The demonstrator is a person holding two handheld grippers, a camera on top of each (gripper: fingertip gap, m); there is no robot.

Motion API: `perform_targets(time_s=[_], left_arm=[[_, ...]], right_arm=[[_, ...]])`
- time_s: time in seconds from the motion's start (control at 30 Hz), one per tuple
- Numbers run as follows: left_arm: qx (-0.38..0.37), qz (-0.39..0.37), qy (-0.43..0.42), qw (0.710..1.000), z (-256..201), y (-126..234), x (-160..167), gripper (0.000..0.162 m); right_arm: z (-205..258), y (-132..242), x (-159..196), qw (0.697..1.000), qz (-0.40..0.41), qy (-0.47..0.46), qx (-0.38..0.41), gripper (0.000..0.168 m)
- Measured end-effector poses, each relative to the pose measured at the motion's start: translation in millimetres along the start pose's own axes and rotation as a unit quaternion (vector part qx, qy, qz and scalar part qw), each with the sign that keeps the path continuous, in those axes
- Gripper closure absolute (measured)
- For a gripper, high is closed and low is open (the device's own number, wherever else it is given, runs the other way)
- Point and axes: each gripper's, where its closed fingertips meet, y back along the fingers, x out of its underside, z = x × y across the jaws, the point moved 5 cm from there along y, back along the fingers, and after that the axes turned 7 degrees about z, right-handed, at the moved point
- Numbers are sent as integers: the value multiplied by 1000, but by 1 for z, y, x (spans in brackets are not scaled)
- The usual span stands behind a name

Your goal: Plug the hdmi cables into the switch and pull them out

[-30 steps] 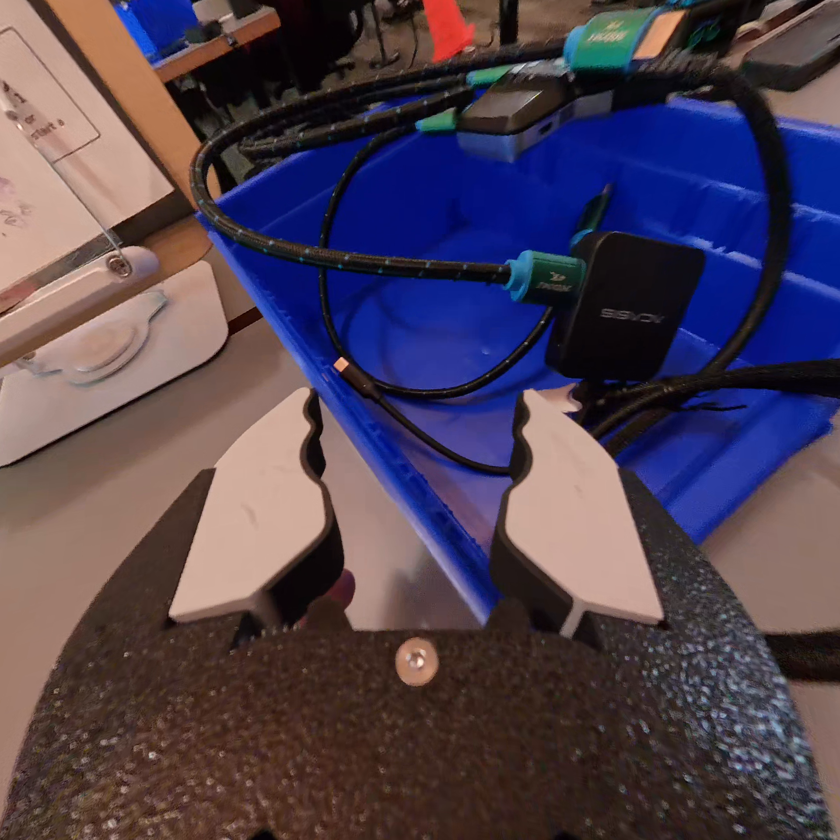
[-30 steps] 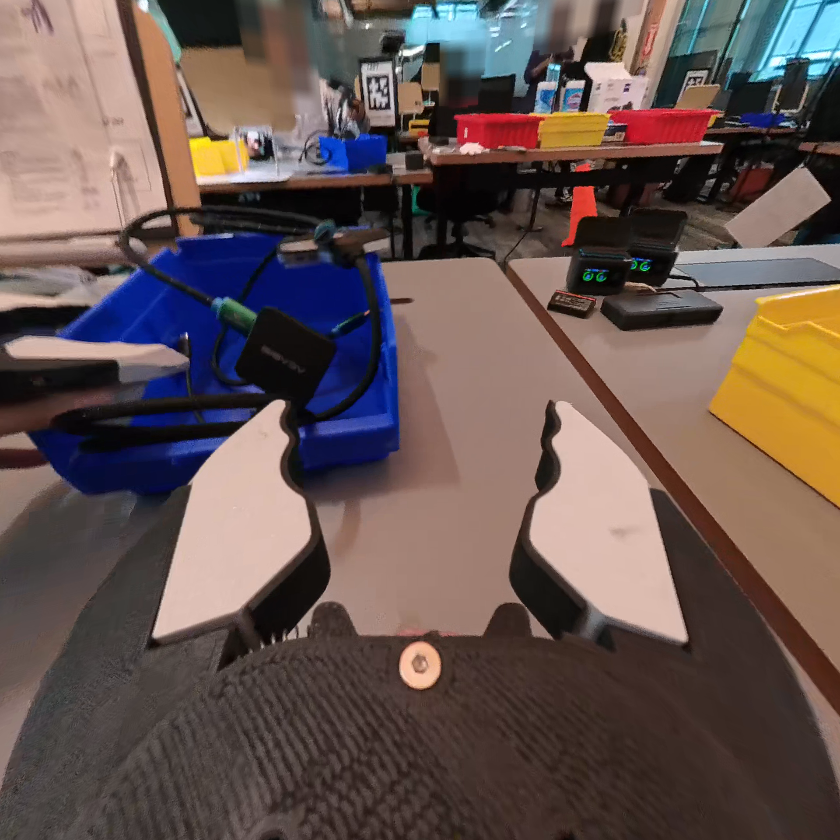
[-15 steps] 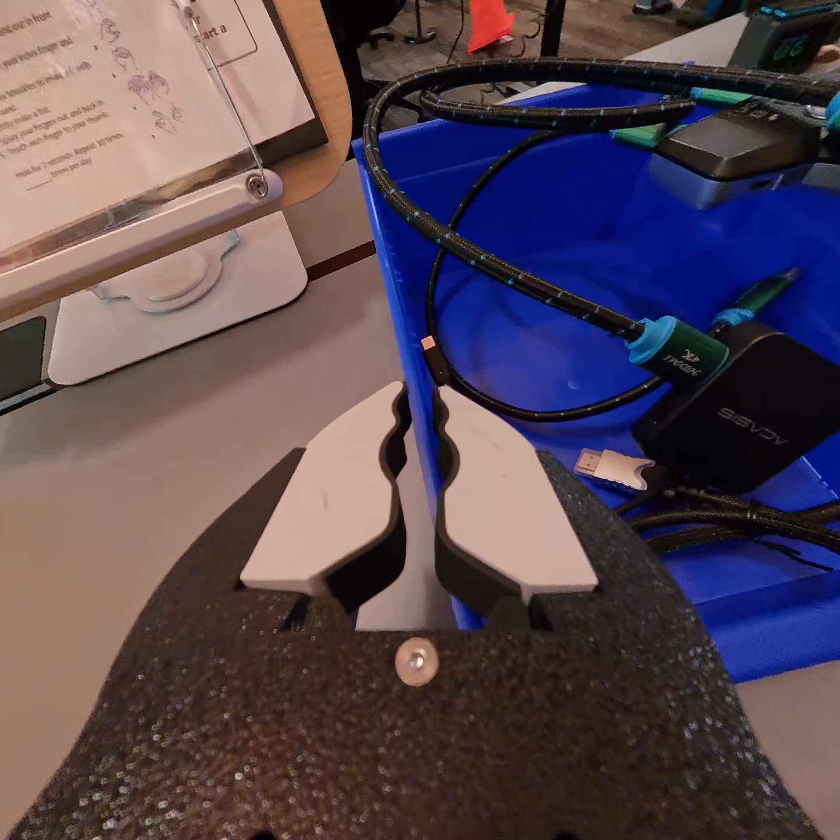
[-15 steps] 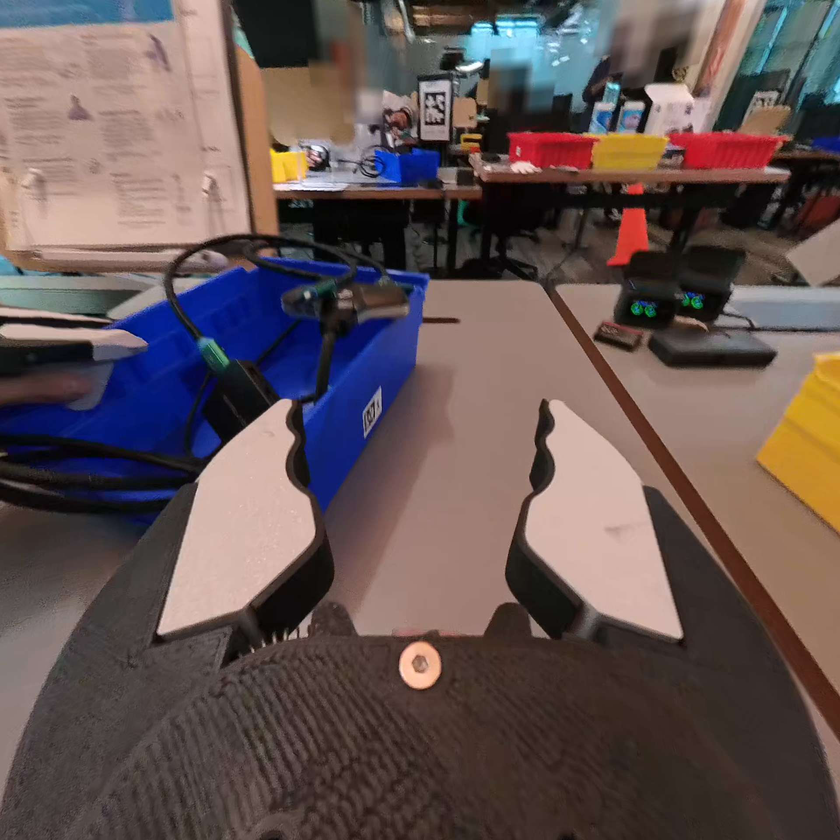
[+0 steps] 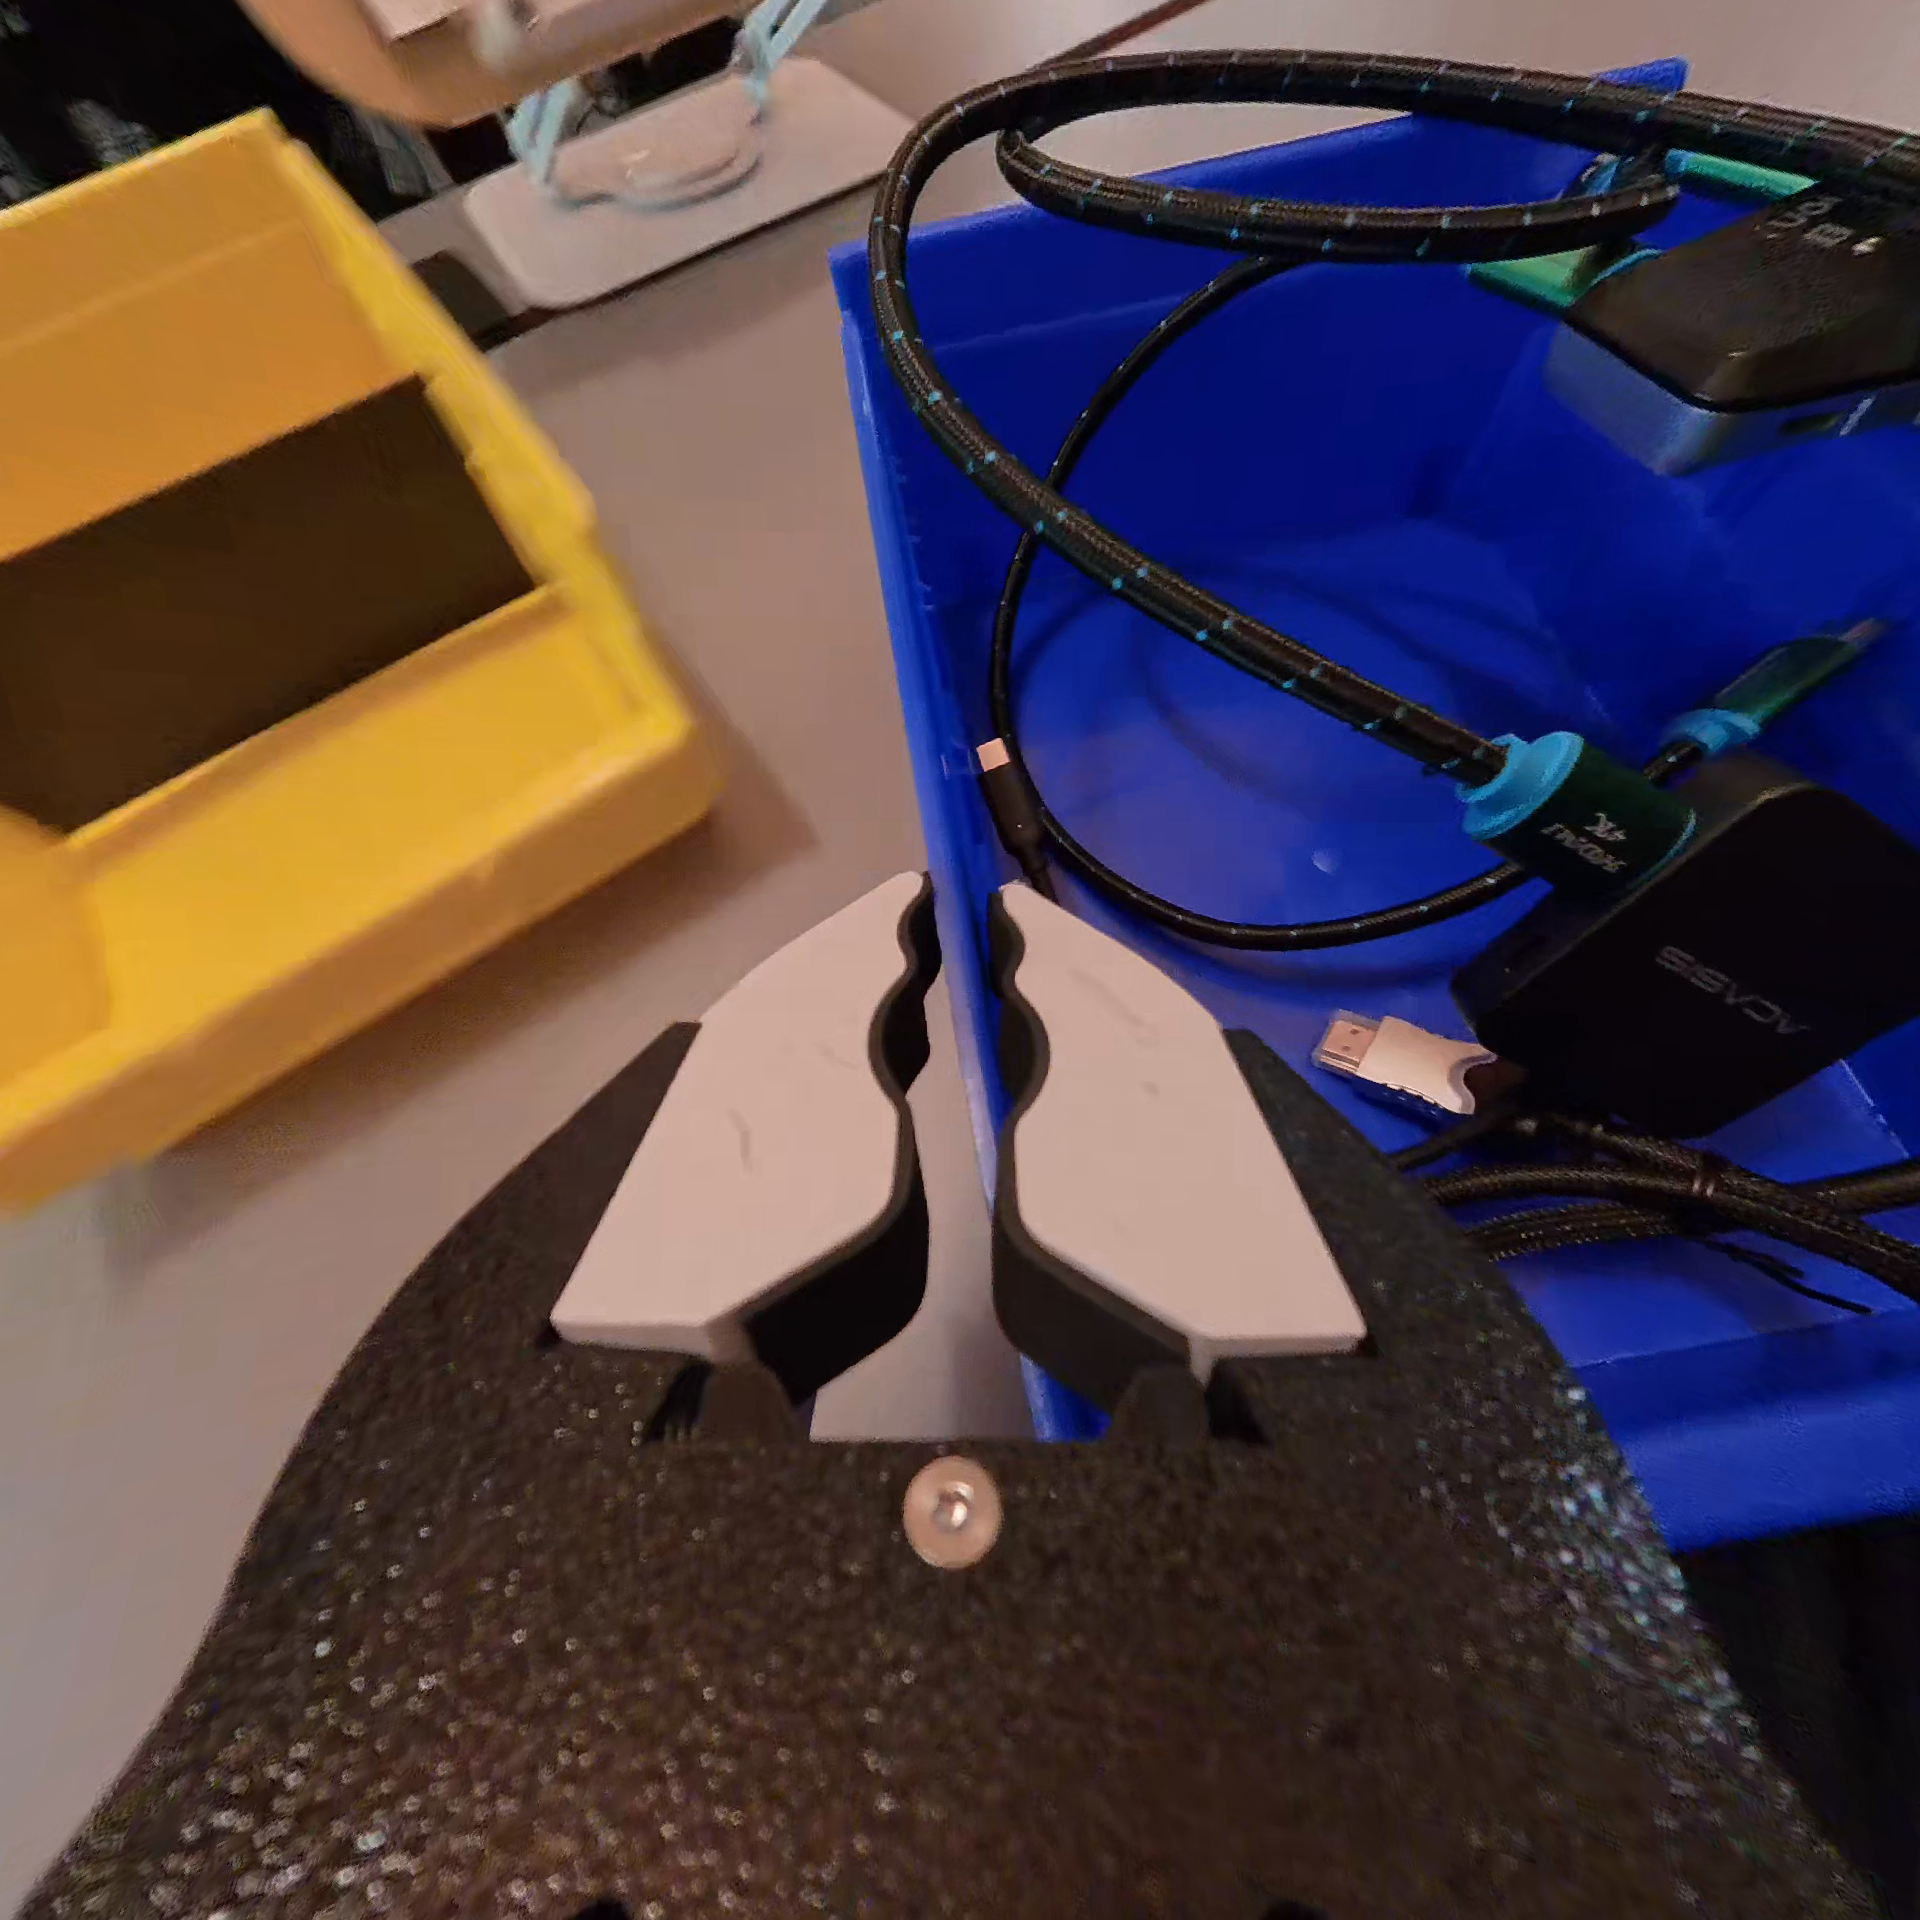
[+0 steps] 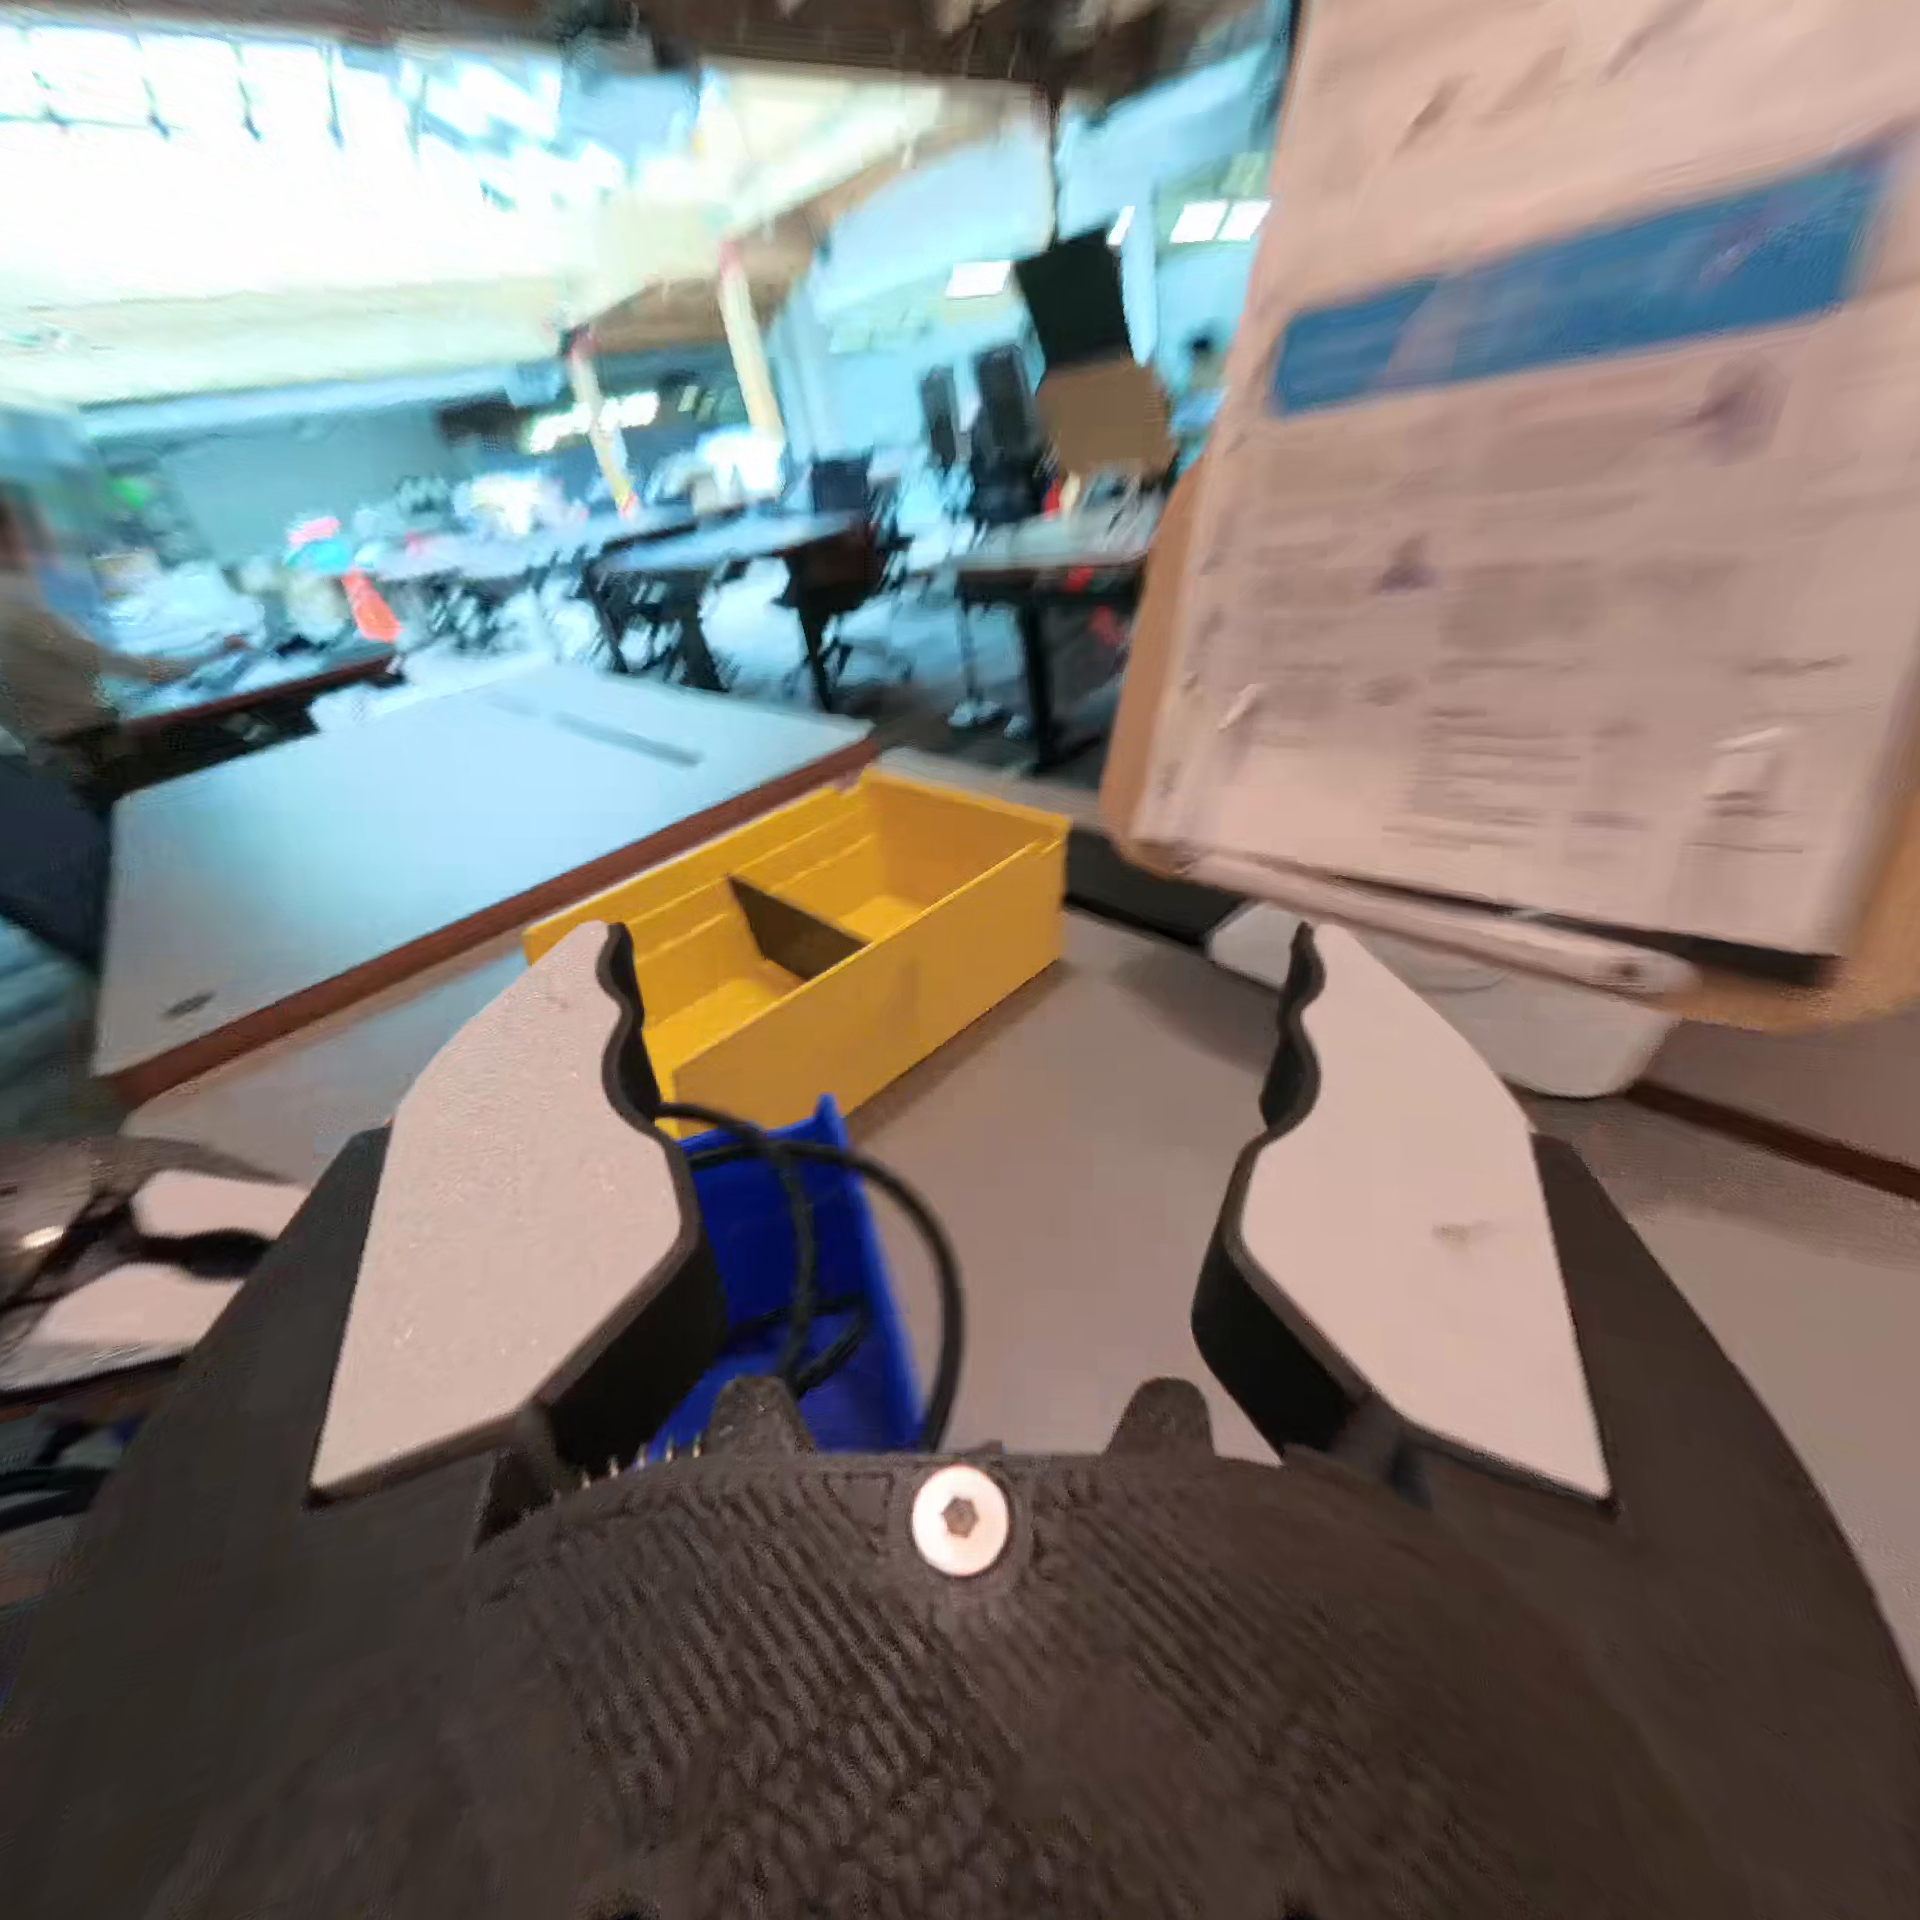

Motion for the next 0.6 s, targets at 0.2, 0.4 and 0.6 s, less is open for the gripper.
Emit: perform_targets(time_s=[0.2, 0.4, 0.6], left_arm=[[-65, 45, 39, 996, 35, 102, 84, 154], [-195, 98, 149, 964, 67, 180, 149, 154], [-328, 151, 260, 895, 133, 229, 193, 153]], right_arm=[[42, -194, 63, 977, 197, -78, -36, 52], [93, -270, 133, 962, 271, -24, 8, 53], [49, -261, 142, 952, 289, 45, 95, 129]])
